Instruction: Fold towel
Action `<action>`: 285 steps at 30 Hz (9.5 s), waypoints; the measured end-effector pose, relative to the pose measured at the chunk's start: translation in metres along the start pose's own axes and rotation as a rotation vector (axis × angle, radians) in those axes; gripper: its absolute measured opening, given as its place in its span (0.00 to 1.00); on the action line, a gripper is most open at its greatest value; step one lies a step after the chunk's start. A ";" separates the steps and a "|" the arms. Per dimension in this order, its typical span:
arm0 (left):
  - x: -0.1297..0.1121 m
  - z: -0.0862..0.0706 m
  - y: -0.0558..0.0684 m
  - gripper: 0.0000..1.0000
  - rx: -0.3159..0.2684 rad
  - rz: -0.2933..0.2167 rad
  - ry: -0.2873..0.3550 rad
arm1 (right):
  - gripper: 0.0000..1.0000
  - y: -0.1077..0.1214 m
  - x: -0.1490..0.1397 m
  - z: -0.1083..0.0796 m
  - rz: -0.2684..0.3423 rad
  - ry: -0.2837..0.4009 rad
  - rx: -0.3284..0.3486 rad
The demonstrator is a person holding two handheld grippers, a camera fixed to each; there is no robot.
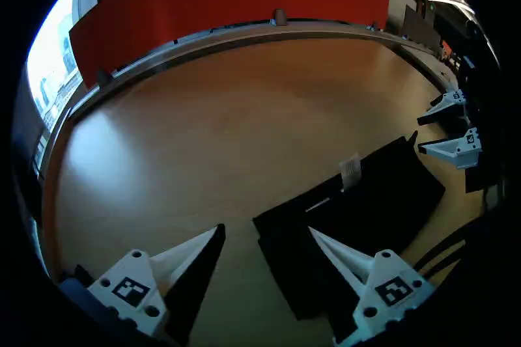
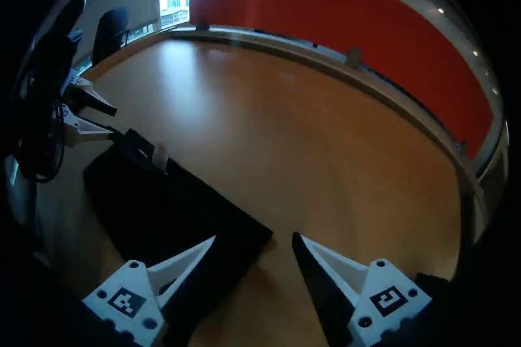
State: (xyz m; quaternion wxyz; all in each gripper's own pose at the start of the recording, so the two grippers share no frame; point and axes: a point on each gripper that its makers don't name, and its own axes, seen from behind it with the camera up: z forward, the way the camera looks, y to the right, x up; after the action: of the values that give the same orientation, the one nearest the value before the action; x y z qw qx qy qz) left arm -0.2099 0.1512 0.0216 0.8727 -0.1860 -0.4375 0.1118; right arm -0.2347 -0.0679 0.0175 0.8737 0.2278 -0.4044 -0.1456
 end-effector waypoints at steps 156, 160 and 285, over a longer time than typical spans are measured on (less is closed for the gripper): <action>-0.157 -0.147 -0.043 0.95 0.194 -0.323 -0.014 | 0.03 -0.040 -0.043 -0.081 -0.168 -0.044 0.155; -0.156 -0.147 -0.043 0.95 0.195 -0.325 -0.012 | 0.03 -0.035 -0.039 -0.085 -0.173 -0.037 0.147; -0.176 -0.178 -0.035 0.95 0.202 -0.436 0.058 | 0.70 -0.180 -0.028 -0.027 -0.299 -0.087 0.410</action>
State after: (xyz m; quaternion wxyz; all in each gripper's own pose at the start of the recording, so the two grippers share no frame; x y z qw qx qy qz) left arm -0.1698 0.0168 -0.1880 0.9025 -0.0018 -0.4287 -0.0414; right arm -0.2440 -0.2017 -0.1082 0.7599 0.4510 -0.4244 -0.1975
